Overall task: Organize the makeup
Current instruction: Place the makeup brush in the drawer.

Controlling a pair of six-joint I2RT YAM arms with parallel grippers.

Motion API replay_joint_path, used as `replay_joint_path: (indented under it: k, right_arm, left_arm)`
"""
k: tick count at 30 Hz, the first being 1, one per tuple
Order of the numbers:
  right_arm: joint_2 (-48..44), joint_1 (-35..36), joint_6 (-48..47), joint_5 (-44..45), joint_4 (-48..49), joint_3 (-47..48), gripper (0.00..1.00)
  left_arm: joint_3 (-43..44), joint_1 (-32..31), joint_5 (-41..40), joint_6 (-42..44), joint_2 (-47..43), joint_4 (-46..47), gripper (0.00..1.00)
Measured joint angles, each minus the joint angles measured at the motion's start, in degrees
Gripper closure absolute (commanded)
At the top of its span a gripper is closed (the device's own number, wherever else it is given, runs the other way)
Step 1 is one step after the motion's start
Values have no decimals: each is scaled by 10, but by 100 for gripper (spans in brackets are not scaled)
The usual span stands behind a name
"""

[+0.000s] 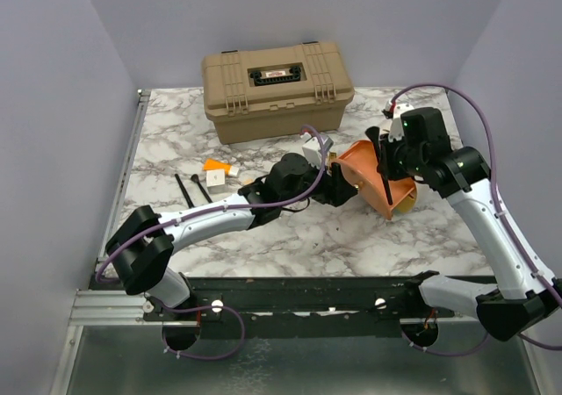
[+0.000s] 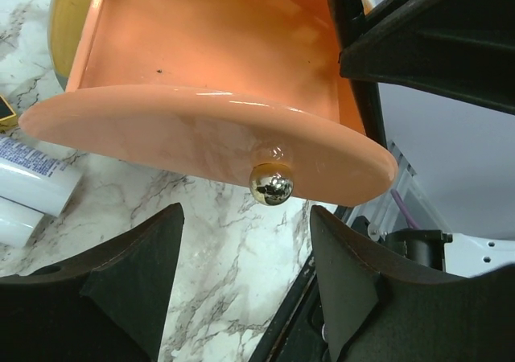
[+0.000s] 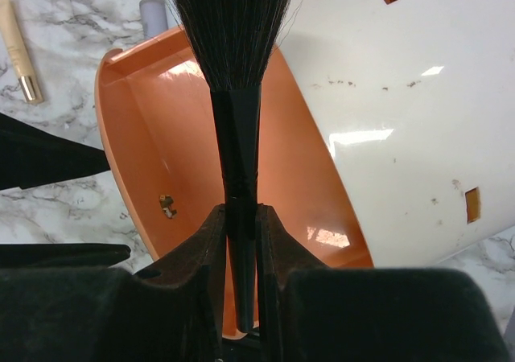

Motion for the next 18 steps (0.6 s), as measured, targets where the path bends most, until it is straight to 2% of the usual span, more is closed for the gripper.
replay_joint_path:
  k: [18]
  right_arm:
    - [31, 0, -1, 13, -18, 2, 89]
  left_arm:
    - [7, 0, 16, -17, 9, 13, 35]
